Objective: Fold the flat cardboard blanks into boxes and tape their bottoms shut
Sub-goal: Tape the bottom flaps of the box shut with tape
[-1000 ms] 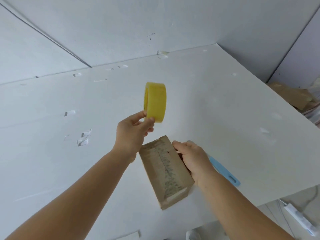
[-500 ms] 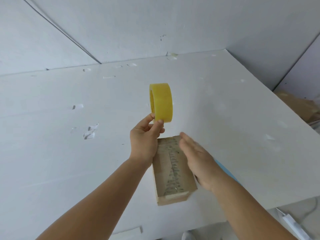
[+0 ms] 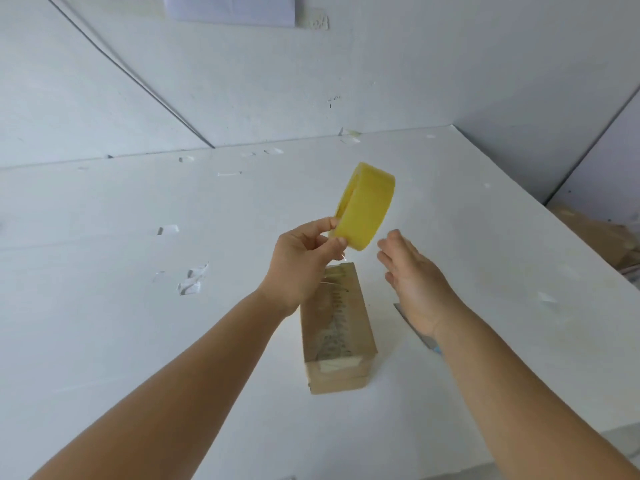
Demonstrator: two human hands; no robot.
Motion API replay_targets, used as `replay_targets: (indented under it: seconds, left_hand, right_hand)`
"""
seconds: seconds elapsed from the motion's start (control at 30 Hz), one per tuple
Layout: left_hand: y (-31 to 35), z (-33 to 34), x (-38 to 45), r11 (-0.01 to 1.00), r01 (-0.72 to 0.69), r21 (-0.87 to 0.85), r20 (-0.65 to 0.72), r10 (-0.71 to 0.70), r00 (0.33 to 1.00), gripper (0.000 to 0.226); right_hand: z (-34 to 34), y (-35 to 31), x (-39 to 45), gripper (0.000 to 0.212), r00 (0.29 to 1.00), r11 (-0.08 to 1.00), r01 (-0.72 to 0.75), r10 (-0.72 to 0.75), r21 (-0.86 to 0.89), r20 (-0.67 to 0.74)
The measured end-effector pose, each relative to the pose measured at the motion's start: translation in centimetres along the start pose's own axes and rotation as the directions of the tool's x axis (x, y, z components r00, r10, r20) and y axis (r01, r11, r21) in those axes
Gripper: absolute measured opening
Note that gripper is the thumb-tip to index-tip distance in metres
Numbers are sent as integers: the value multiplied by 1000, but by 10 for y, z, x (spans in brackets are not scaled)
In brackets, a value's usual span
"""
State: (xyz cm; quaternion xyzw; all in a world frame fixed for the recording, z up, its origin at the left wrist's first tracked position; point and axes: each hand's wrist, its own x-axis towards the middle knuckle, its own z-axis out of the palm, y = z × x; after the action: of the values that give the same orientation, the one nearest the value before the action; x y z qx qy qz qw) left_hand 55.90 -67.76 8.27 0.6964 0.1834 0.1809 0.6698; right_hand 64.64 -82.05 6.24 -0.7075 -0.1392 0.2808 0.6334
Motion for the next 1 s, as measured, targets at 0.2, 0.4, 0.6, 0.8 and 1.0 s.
replay_targets:
  seconds: [0.2, 0.4, 0.6, 0.8, 1.0]
  left_hand:
    - [20, -15, -25, 982, 178, -66, 319, -148, 936, 20]
    - [30, -32, -36, 925, 366, 103, 310, -379, 872, 13]
    - [26, -45, -46, 901, 419, 110, 317, -432, 845, 3]
    - [26, -36, -60, 902, 430, 49, 259, -427, 866, 15]
    - [32, -27, -69, 920, 356, 162, 130, -378, 917, 13]
  right_hand:
    - [-9, -23, -8, 89, 993, 938, 96, -114, 332, 35]
    - [-4, -27, -21, 104, 977, 910, 150, -196, 387, 83]
    - [5, -30, -35, 81, 941, 855, 184, -296, 484, 165]
    - [4, -36, -45, 79, 923, 853, 233, -345, 466, 170]
    - [-11, -38, -54, 83, 925, 909, 327, -364, 259, 107]
